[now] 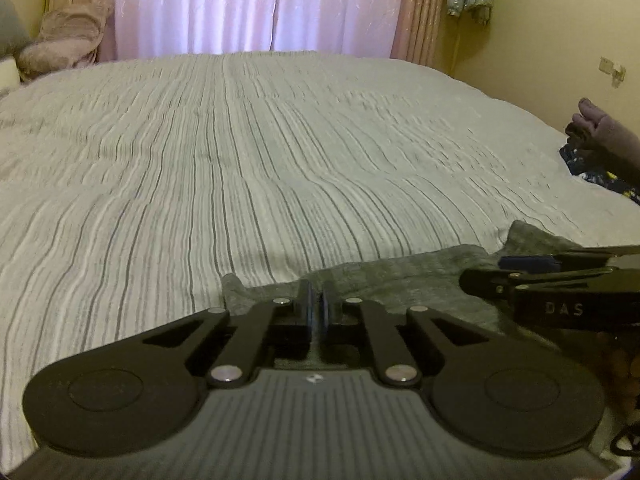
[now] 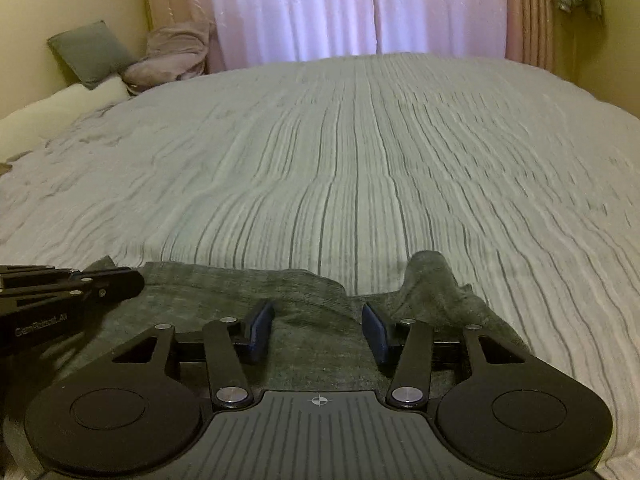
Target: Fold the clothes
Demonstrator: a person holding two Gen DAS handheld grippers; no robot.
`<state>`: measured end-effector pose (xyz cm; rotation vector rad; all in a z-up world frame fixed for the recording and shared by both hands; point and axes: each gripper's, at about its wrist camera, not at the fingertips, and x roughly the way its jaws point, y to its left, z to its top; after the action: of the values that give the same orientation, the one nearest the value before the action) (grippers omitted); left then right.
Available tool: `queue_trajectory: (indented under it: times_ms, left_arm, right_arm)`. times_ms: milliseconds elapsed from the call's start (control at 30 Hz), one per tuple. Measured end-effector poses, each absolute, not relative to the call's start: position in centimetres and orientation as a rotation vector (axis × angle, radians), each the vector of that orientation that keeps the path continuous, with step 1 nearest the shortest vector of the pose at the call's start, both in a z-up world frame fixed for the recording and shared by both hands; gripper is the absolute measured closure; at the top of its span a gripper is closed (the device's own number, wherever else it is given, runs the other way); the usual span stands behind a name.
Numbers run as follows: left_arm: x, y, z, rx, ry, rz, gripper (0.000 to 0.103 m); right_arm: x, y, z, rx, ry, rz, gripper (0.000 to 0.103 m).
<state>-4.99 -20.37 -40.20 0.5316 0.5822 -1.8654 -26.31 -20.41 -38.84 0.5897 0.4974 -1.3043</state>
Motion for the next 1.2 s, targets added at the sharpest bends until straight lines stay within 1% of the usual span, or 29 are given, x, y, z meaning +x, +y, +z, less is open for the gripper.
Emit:
queue_trajectory:
  times_ms: [100,300,400,533,667,700,733,767,800,833,900,1000,1200]
  left_arm:
    - [-2.7,-19.4,-39.0,0.480,0.650,-1.827,0.096]
    - [0.3,-12.3,-35.1,0.396,0.690,-1.801,0.096]
    - [-0.5,-10.1,-35.3,0.410,0.721,-1.806,0.096]
    - [-2.3,-9.8,-37.4,0.493,0.739,-1.737,0.096]
    - [-2.9,-8.8,-35.4,0.517,0.729,-1.678,0.096]
    - [-3.0,-8.4,-34.9,0.525,0.726,-1.666,0.094]
    - [-3.1,-7.8,-34.4,0.536,0.723,-1.651,0.089]
    - [-3.2,-7.2,-34.1,0.545,0.725,-1.639,0.086]
    - [-3.2,-6.6,-33.9,0.555,0.735,-1.622,0.079]
    - [-3.3,-5.9,-33.8,0.567,0.738,-1.614,0.077]
    - [-3.7,-4.6,-33.6,0.592,0.742,-1.600,0.076]
    - [-4.2,-2.5,-33.2,0.630,0.748,-1.579,0.072]
    - [-4.9,-0.1,-32.6,0.659,0.711,-1.582,0.068]
  right_arm:
    - [-26.8,-19.6,-37.4,0.612,0.468,-1.315,0.055]
    - [-28.5,-12.9,-33.2,0.559,0.420,-1.323,0.055]
    - [-28.1,-11.3,-33.2,0.560,0.442,-1.326,0.055]
    - [-27.3,-9.6,-33.5,0.561,0.475,-1.338,0.055]
    - [-26.6,-7.9,-33.8,0.562,0.508,-1.349,0.055]
    - [-26.4,-7.5,-33.9,0.562,0.517,-1.351,0.055]
    - [-26.2,-7.0,-34.0,0.562,0.525,-1.354,0.055]
    - [-26.0,-6.6,-34.0,0.563,0.534,-1.357,0.055]
    - [-25.8,-6.2,-34.1,0.563,0.542,-1.360,0.055]
    - [-25.8,-5.6,-34.1,0.572,0.547,-1.361,0.055]
    - [-25.7,-4.2,-34.2,0.599,0.552,-1.361,0.055]
    - [-25.7,-2.4,-34.2,0.638,0.560,-1.364,0.055]
    - [-25.6,0.4,-33.7,0.674,0.555,-1.386,0.054]
